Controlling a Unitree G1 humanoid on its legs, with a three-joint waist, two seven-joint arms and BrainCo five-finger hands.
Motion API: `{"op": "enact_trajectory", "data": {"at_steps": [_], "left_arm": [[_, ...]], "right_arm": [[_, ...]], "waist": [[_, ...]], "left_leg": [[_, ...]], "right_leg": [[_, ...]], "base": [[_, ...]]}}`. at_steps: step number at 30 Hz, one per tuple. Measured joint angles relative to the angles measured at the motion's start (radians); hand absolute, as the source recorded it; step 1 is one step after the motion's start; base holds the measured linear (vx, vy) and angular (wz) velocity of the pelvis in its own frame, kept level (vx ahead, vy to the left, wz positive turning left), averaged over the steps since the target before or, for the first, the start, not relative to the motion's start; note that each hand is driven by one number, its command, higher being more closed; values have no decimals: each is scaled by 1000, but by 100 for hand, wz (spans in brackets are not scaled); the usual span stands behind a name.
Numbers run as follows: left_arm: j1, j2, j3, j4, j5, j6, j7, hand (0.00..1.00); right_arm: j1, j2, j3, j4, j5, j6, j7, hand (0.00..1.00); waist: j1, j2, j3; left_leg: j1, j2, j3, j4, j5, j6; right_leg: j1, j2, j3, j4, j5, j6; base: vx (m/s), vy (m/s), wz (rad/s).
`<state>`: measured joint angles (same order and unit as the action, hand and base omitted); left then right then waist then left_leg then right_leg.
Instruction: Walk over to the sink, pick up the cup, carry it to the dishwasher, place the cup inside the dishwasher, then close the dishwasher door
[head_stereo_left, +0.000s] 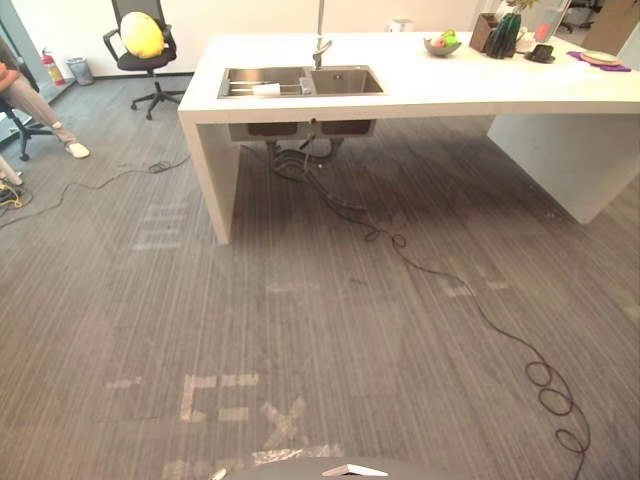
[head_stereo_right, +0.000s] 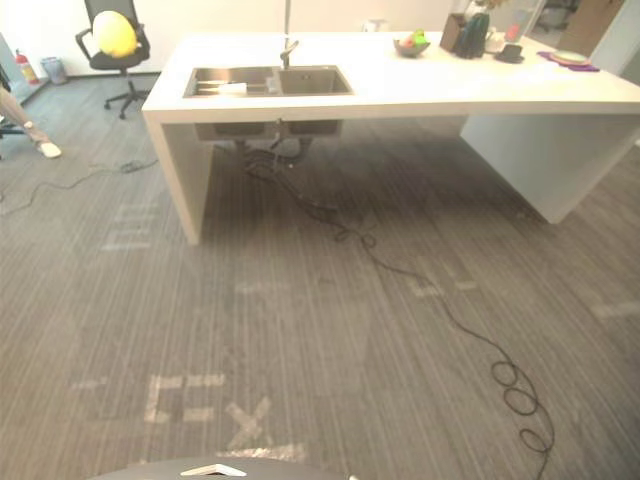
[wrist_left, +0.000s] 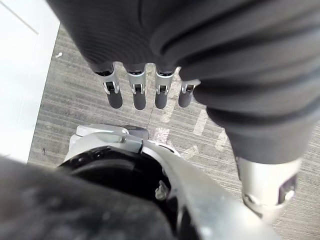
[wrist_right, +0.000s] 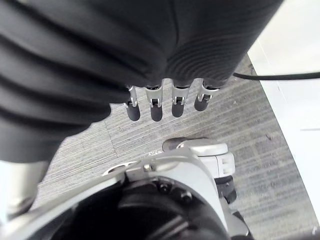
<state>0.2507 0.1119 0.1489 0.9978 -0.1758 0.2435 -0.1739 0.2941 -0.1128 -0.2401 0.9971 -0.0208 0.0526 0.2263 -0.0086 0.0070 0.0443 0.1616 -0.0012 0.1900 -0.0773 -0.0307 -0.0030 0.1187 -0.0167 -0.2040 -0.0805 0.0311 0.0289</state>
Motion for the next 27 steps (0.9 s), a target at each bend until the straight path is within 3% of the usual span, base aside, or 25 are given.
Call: {"op": "enact_trajectory", "data": {"at_steps": [2, 10, 15, 18, 24, 27], "left_arm": [[-9, 1, -14, 1, 34, -16, 19, 0], [-22, 18, -84, 3, 65, -28, 58, 0], [-25, 24, -94, 3, 116, -25, 113, 0], [-26, 27, -112, 3, 185, -57, 148, 0], [-29, 30, -112, 4, 189, -37, 146, 0], [-38, 33, -114, 4, 212, -55, 148, 0]], "right_arm": [[-26, -3, 3, 1, -79, -10, -21, 0], [-66, -19, 73, 3, -222, -5, -41, 0], [-88, -18, 102, 6, -254, 16, -59, 0], [-100, -15, 119, 12, -254, 19, -63, 0], [-120, -16, 142, 16, -343, 21, -75, 0], [-152, -24, 179, 34, -381, 21, -77, 0]], "waist": [[0, -1, 14], [-5, -5, 22], [-6, -22, 33], [-11, -30, 39], [-17, -33, 41], [-17, -41, 58]], "left_leg": [[4, 0, -3, 0, 0, 0], [1, -5, -26, -6, 7, 3], [-3, -6, -29, -6, 8, 1], [-3, -7, -29, -6, 8, 2], [1, -13, -32, -5, 13, 12], [10, -17, -50, -6, 14, 13]], "right_leg": [[3, 0, -3, 0, 0, 0], [3, -3, -24, -7, 0, 0], [2, -4, -25, -7, -1, 2], [2, -5, -24, -7, -1, 2], [6, -11, -26, -7, 3, 1], [21, -14, -33, -7, 1, 4]], "base": [[28, -20, 4], [-40, -7, 7], [-16, -1, 3], [0, 0, 0], [10, 7, 1], [1, 14, 11]]}}
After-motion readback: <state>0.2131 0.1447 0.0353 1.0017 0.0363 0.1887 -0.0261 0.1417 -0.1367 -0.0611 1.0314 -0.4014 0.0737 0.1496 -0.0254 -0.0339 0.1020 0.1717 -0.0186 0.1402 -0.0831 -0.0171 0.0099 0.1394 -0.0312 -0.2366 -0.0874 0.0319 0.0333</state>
